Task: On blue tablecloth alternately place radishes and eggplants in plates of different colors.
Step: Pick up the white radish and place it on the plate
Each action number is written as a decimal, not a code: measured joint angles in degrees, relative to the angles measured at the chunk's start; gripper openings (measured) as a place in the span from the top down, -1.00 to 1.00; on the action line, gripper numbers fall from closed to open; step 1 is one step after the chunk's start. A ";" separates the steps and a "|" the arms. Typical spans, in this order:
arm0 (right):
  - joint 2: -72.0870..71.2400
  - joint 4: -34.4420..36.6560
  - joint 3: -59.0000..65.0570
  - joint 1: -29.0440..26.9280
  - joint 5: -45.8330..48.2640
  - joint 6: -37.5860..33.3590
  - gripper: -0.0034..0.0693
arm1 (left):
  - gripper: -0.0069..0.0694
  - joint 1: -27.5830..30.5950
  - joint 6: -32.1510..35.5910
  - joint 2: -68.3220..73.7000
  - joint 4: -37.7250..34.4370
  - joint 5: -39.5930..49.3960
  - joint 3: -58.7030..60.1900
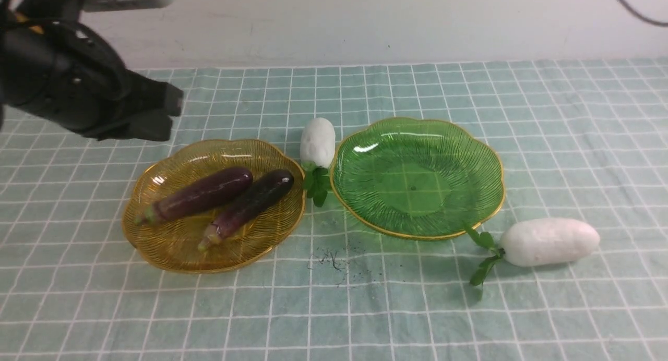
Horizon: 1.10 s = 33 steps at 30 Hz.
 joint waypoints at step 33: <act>-32.36 -3.93 48.83 -16.85 -2.48 -2.30 0.95 | -0.75 -8.43 -7.68 58.79 0.78 -9.80 -47.06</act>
